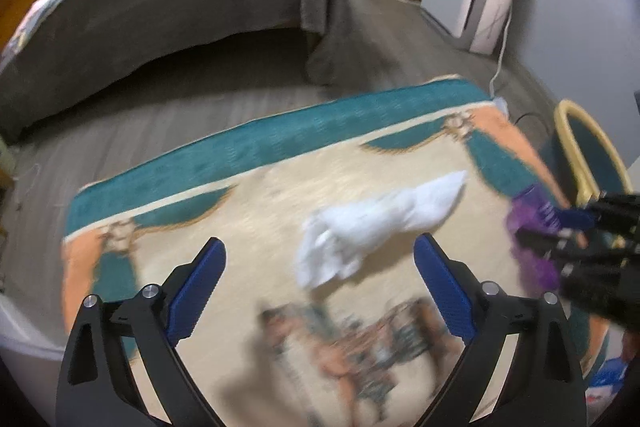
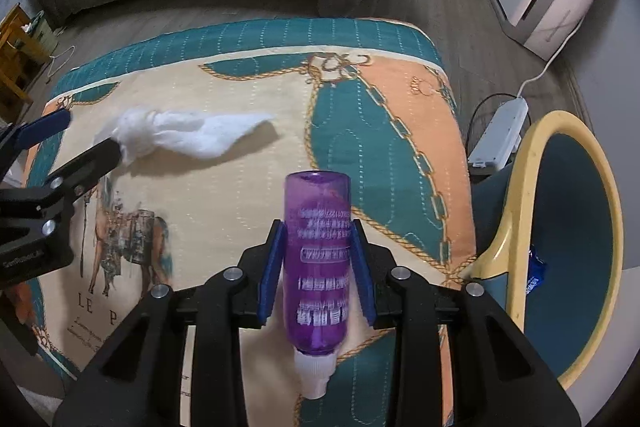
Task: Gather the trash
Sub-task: 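Grasp the purple bottle with the right gripper while the left grasps the white tissue, then carry the purple bottle with the right gripper while the left carries the tissue over the wastebasket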
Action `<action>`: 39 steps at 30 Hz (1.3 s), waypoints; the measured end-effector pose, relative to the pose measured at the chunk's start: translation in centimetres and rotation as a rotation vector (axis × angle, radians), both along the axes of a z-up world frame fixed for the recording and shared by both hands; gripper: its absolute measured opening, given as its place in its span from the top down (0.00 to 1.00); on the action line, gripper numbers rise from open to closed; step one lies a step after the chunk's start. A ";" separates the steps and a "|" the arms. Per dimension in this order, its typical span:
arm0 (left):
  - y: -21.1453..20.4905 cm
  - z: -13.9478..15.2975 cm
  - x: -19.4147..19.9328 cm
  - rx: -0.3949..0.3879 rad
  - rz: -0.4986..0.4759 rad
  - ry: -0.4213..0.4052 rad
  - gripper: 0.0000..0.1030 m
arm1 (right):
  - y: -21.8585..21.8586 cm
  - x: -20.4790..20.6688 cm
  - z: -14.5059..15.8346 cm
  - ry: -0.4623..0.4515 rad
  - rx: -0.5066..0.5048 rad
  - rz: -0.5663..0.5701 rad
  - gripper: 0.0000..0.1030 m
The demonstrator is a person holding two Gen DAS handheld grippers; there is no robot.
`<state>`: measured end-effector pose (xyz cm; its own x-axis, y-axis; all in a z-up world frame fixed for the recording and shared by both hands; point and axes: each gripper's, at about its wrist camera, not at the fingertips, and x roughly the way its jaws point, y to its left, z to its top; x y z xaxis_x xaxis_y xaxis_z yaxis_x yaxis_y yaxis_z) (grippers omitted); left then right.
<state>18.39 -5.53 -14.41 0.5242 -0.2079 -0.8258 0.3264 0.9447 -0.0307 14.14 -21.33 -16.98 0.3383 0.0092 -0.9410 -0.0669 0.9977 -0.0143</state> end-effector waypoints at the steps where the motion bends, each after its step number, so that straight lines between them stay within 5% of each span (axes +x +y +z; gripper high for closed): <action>1: -0.5 -0.3 0.2 -0.010 -0.008 0.006 0.09 | -0.1 0.0 0.0 -0.002 -0.001 0.000 0.40; 3: -1.6 -0.7 0.4 0.007 -0.034 0.009 0.13 | -0.1 0.1 0.2 -0.020 -0.008 0.001 0.24; 8: -2.9 -1.7 0.7 0.034 -0.070 0.029 0.24 | -0.6 0.5 0.2 -0.024 -0.020 0.011 0.22; 15: -2.9 -2.4 0.8 0.039 -0.074 0.065 0.67 | -0.9 0.6 -0.1 -0.020 -0.019 0.022 0.22; 18: -2.9 -2.4 0.6 0.044 -0.078 0.062 0.70 | -0.4 0.4 -0.1 -0.019 -0.013 0.033 0.31; 23: -2.9 -1.5 -0.1 0.048 -0.076 0.040 0.72 | 0.7 0.1 -0.2 0.003 0.017 0.065 0.64; 32: -2.8 2.0 -1.7 0.088 -0.073 -0.022 0.72 | 0.0 -0.4 2.0 -0.035 0.041 0.041 0.65; 39: -2.5 6.8 -3.1 0.044 -0.031 -0.070 0.72 | -3.5 -1.4 5.9 -0.092 0.095 -0.051 0.66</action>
